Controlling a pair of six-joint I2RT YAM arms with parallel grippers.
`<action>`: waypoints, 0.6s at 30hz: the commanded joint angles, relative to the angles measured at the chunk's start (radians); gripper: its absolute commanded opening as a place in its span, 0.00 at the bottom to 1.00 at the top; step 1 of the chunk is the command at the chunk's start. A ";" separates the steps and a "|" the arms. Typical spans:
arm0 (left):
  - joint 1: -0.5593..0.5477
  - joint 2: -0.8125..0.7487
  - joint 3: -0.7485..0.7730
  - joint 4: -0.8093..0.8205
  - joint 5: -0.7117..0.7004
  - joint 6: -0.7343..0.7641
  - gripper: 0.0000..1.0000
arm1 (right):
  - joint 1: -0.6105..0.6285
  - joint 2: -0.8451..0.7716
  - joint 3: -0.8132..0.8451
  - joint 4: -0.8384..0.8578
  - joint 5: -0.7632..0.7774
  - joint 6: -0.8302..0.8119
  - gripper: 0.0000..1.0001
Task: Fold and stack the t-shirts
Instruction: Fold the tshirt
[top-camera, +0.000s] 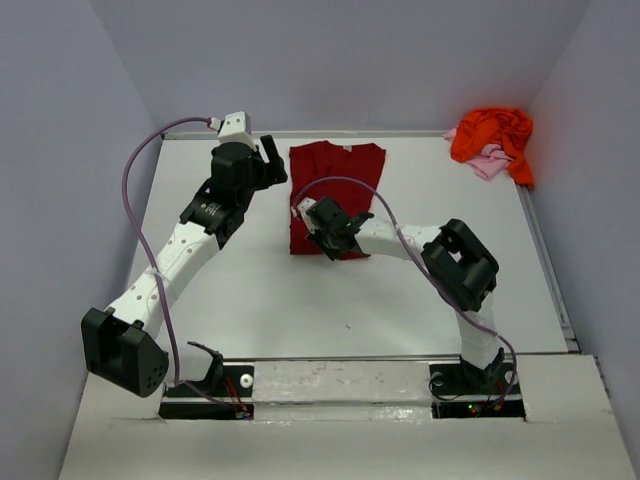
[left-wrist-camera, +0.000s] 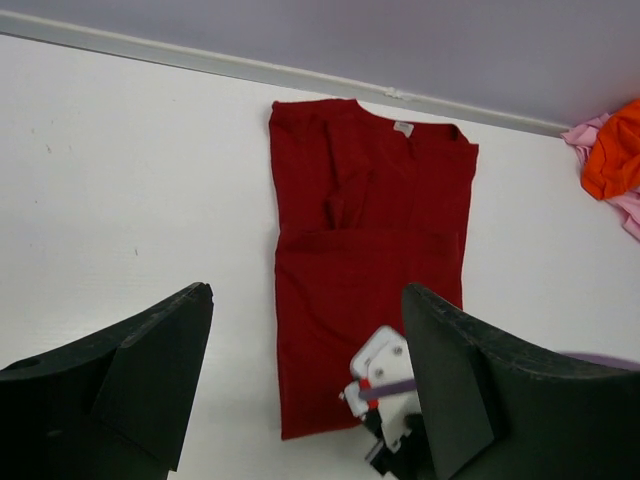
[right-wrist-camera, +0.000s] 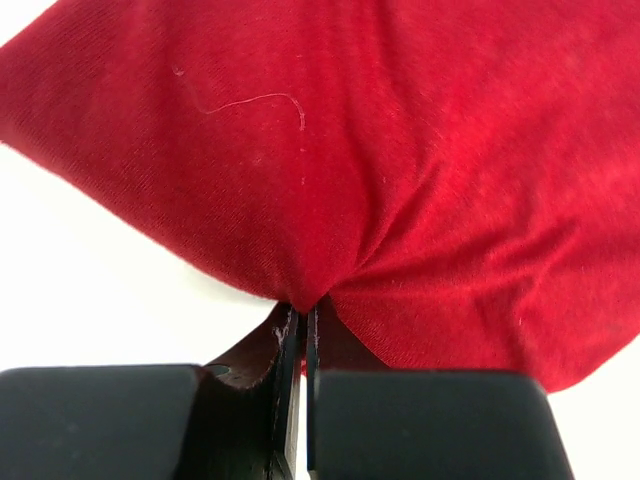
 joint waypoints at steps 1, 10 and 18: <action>0.008 -0.022 0.006 0.036 0.005 0.004 0.86 | 0.116 -0.062 -0.100 -0.091 -0.042 0.151 0.00; -0.002 -0.002 0.001 0.023 -0.012 -0.004 0.86 | 0.138 -0.073 -0.103 -0.081 0.040 0.252 0.36; -0.074 0.010 -0.142 -0.044 -0.006 -0.182 0.88 | 0.138 -0.479 -0.283 -0.037 0.047 0.372 0.59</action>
